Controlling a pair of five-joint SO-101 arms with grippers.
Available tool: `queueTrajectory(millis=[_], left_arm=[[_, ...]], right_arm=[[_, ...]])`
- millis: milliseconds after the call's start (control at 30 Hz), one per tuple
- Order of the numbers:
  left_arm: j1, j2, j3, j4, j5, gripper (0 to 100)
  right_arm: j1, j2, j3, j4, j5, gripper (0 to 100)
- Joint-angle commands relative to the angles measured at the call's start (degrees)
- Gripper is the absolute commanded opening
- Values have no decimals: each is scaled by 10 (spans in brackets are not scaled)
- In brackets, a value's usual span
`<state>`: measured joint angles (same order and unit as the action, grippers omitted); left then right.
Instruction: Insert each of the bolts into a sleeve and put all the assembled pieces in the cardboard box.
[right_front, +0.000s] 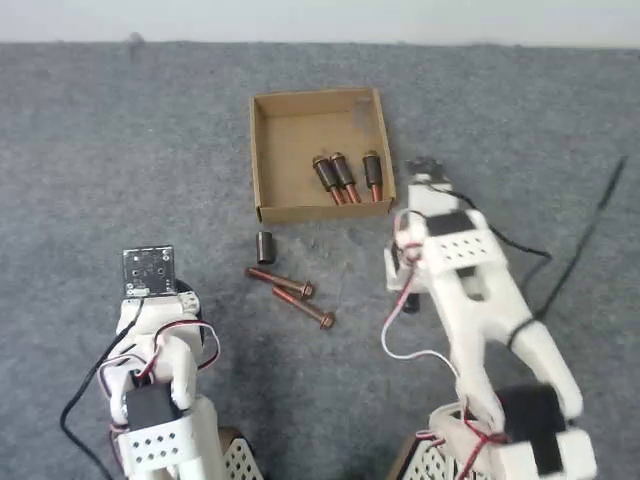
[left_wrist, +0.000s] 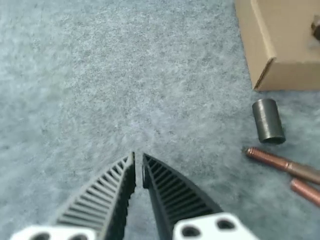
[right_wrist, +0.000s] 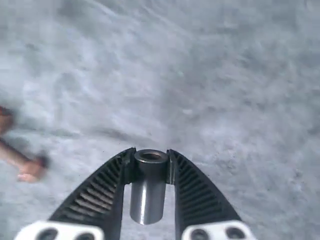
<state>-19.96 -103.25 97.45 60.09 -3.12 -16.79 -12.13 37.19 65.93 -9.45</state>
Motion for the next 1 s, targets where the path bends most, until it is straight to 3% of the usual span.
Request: queueTrajectory(millis=[0,233,367,467,667,967], left_arm=[[-2,-4,-8,-11,-30,23],[-1,-3,-8,-33,-33,23],[2,-2,-8,-33,-93,23],[3,-1,-10,-35,-91,23],[25,0,-36,-31,-96,23],[43,1,-164,73,-111,23]], right_arm=[[62,-75,56,-26,33,6],[129,-151,139,-25,58,6],[164,-200,187,-29,78,6],[191,-227,233,-65,95,6],[204,-247,252,-81,100,6],[204,-247,253,-97,98,6]])
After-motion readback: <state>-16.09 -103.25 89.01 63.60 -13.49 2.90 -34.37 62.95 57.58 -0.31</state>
